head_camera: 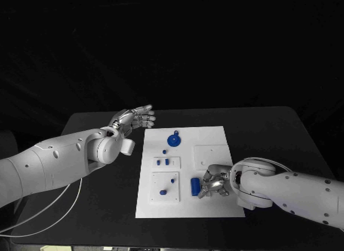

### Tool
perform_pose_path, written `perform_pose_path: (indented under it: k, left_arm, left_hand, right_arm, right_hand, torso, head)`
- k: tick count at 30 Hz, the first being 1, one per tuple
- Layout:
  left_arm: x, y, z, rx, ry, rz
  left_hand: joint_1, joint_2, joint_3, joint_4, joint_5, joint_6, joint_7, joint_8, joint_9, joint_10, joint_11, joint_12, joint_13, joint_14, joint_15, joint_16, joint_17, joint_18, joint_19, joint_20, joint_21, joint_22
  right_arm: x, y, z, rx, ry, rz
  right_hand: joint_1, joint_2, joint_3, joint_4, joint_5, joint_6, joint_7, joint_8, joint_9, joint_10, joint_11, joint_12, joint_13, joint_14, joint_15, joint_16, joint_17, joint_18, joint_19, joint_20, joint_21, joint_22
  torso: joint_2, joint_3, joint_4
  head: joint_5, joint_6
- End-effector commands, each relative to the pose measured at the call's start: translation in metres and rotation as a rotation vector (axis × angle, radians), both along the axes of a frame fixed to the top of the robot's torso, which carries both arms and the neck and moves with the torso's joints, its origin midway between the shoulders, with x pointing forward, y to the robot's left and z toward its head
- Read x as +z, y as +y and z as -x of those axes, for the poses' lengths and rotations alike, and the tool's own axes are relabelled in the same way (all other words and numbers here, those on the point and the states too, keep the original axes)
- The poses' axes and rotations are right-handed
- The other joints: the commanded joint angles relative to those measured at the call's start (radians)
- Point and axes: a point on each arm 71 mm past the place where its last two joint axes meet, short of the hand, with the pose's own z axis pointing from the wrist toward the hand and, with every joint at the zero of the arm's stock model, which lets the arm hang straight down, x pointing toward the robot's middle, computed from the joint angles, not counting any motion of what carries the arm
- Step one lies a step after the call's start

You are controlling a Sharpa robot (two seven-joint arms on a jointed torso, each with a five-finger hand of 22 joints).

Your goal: Assemble the parts on the task board

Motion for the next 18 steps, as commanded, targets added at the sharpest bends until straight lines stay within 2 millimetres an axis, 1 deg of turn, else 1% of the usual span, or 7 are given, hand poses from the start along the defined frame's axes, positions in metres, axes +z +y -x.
perform_pose_path:
  k: [1, 5, 9, 10, 11, 13, 18]
  left_arm:
    - [0.0010, -0.0021, 0.0002, -0.012, -0.003, 0.012]
    - [0.0010, -0.0022, 0.0001, -0.013, -0.003, 0.012]
    - [0.0008, -0.0019, 0.0001, -0.013, 0.000, 0.012]
    - [0.0008, -0.0017, 0.0001, -0.014, 0.001, 0.012]
    - [0.0008, -0.0017, 0.0002, -0.013, 0.001, 0.012]
    - [0.0008, -0.0016, 0.0001, -0.013, 0.001, 0.011]
    - [0.0008, -0.0019, 0.0001, -0.014, 0.002, 0.011]
  left_hand:
    - [-0.006, 0.000, 0.000, 0.006, -0.001, -0.008, -0.001, -0.001, -0.002, -0.008, -0.001, -0.003, -0.002, 0.006, 0.004, -0.005, 0.002, 0.014, -0.002, 0.005, -0.005, 0.002]
    - [-0.006, 0.001, 0.000, 0.006, -0.001, -0.008, -0.001, -0.001, -0.002, -0.008, -0.001, -0.003, -0.002, 0.006, 0.004, -0.006, 0.002, 0.014, -0.002, 0.005, -0.005, 0.002]
    - [-0.007, 0.002, 0.000, 0.007, -0.001, -0.008, -0.001, -0.001, -0.002, -0.008, -0.001, -0.003, -0.002, 0.006, 0.004, -0.006, 0.003, 0.014, -0.002, 0.005, -0.006, 0.002]
    - [-0.007, 0.002, 0.000, 0.007, -0.001, -0.008, -0.001, -0.001, -0.002, -0.008, -0.001, -0.003, -0.002, 0.006, 0.004, -0.006, 0.003, 0.014, -0.002, 0.005, -0.006, 0.002]
    - [-0.007, 0.002, 0.000, 0.007, -0.001, -0.008, -0.001, -0.001, -0.002, -0.008, -0.001, -0.003, -0.002, 0.006, 0.004, -0.006, 0.003, 0.014, -0.002, 0.005, -0.006, 0.002]
    - [-0.007, 0.002, 0.000, 0.007, -0.001, -0.008, -0.001, 0.000, -0.002, -0.008, -0.001, -0.003, -0.002, 0.006, 0.004, -0.006, 0.003, 0.014, -0.002, 0.005, -0.006, 0.002]
    - [-0.007, 0.002, 0.001, 0.007, -0.001, -0.008, -0.001, 0.000, -0.002, -0.008, -0.001, -0.002, -0.002, 0.006, 0.004, -0.007, 0.003, 0.014, -0.002, 0.005, -0.006, 0.003]
  right_arm:
    - [-0.0002, 0.0028, 0.0006, 0.014, -0.014, 0.008]
    - [-0.0009, 0.0027, -0.0008, 0.003, -0.018, 0.014]
    - [-0.0022, 0.0036, -0.0002, 0.008, -0.010, 0.022]
    - [-0.0025, 0.0037, 0.0000, 0.009, -0.008, 0.024]
    - [-0.0027, 0.0037, 0.0001, 0.011, -0.006, 0.025]
    - [-0.0033, 0.0030, 0.0007, 0.016, 0.003, 0.033]
    - [-0.0035, 0.0017, 0.0007, 0.014, 0.003, 0.033]
  right_hand:
    - [0.000, 0.022, -0.002, 0.003, -0.001, 0.008, 0.001, -0.002, 0.001, 0.005, -0.003, -0.006, 0.001, 0.000, -0.006, -0.006, 0.002, 0.076, 0.000, 0.009, 0.002, 0.014]
    - [-0.028, 0.064, -0.005, 0.020, -0.001, 0.014, 0.000, -0.004, 0.002, 0.008, -0.003, -0.008, 0.001, 0.001, -0.007, -0.007, 0.003, 0.076, 0.002, 0.014, 0.001, 0.013]
    - [-0.041, 0.081, 0.001, 0.025, -0.001, 0.016, -0.001, -0.006, 0.002, 0.010, -0.004, -0.009, 0.002, 0.002, -0.008, -0.008, 0.005, 0.076, 0.002, 0.015, 0.001, 0.013]
    - [-0.040, 0.089, 0.012, 0.029, -0.001, 0.017, -0.002, -0.007, 0.002, 0.010, -0.005, -0.010, 0.002, 0.002, -0.008, -0.008, 0.005, 0.076, 0.001, 0.015, 0.000, 0.013]
    - [-0.038, 0.091, 0.025, 0.032, -0.001, 0.018, -0.002, -0.008, 0.001, 0.011, -0.005, -0.011, 0.002, 0.002, -0.009, -0.009, 0.005, 0.076, 0.001, 0.015, 0.000, 0.013]
    - [-0.040, 0.087, 0.060, 0.035, 0.000, 0.021, -0.001, -0.011, 0.000, 0.012, -0.006, -0.013, 0.004, 0.003, -0.008, -0.010, 0.007, 0.076, 0.002, 0.016, 0.000, 0.014]
    - [-0.045, 0.074, 0.080, 0.021, 0.008, 0.023, 0.000, -0.016, -0.001, 0.014, -0.004, -0.014, 0.006, 0.006, -0.007, -0.012, 0.008, 0.076, 0.003, 0.018, 0.003, 0.015]
  torso:
    - [0.000, -0.0006, 0.0008]
    - [0.000, -0.0006, 0.0008]
    - [0.000, -0.0003, 0.0007]
    - [0.000, -0.0003, 0.0007]
    - [0.000, -0.0003, 0.0007]
    - [0.000, -0.0002, 0.0004]
    - [0.000, -0.0002, 0.0002]
  head:
    - [-0.001, 0.000]
    - [-0.001, 0.000]
    - [-0.002, -0.001]
    - [-0.002, -0.001]
    - [-0.002, -0.001]
    - [-0.001, -0.001]
    - [-0.001, -0.001]
